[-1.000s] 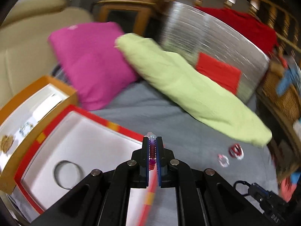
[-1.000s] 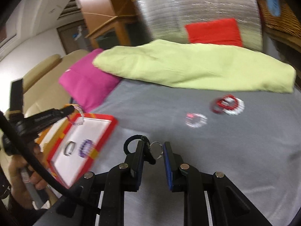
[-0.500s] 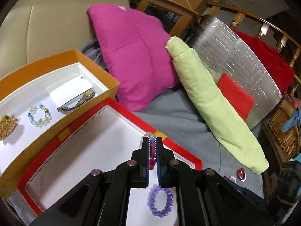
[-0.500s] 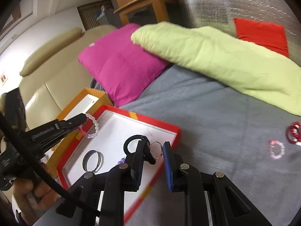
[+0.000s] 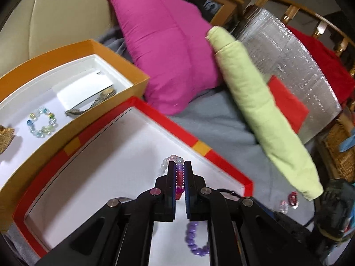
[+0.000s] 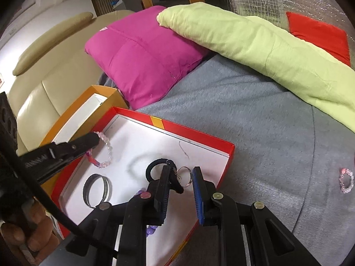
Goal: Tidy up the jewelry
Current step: 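Carry the pink-and-clear bracelet and black hair tie over the red-rimmed tray, then lower both items into the tray and open both grippers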
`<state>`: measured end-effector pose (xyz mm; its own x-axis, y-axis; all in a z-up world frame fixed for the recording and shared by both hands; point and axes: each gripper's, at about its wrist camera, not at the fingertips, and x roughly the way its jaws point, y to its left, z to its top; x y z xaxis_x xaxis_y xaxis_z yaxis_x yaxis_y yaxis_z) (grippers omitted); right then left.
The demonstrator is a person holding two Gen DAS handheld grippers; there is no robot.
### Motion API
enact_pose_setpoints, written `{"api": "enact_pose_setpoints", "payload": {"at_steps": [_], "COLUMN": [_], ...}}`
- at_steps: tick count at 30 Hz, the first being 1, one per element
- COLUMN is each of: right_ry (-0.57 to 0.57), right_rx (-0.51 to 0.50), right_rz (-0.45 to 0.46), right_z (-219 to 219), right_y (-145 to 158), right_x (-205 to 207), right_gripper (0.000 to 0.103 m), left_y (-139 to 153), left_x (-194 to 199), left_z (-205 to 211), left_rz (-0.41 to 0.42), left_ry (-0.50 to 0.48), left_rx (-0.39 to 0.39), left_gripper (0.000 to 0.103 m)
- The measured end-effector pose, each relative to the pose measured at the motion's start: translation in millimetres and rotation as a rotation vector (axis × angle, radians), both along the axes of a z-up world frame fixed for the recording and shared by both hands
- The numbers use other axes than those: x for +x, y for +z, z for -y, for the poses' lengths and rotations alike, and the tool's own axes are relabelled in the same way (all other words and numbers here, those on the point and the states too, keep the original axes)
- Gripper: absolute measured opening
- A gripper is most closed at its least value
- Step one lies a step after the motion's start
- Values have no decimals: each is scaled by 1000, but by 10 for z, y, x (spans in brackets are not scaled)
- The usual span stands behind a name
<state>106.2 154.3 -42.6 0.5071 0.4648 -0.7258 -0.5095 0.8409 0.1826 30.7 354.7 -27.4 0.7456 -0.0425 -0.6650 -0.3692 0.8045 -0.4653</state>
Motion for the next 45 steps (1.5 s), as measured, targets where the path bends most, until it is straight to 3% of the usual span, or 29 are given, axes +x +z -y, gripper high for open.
{"api": "enact_pose_setpoints", "payload": {"at_steps": [4,15,21,26,32,45], "right_ry": [2,19,21,23,25,26], "right_rx": [-14,-71,-85,-101,-116,-113], "right_rz": [-1,-8,5,4,-4,-11], "right_z": [-57,-235,-281,-298,-330,-369], "right_y": [-9,-59,-45,-53,-93,-113], "right_x": [41,113,117,128,119,132], "right_gripper": [22,22,22,22,24,24], "left_y": [-94,-159,-71,-69,-262,-282], "left_x": [6,-16,-21,19,103,106], "left_z": [-66,-151,-94,-73,-140,-162], "left_rz": [-70,-99,-35,22,-94,-113], "left_ry": [48,81,39,-27,28,51], "left_rx": [27,7,-6,-98,-65,-11], "left_gripper": [7,7,7,7,7,7]}}
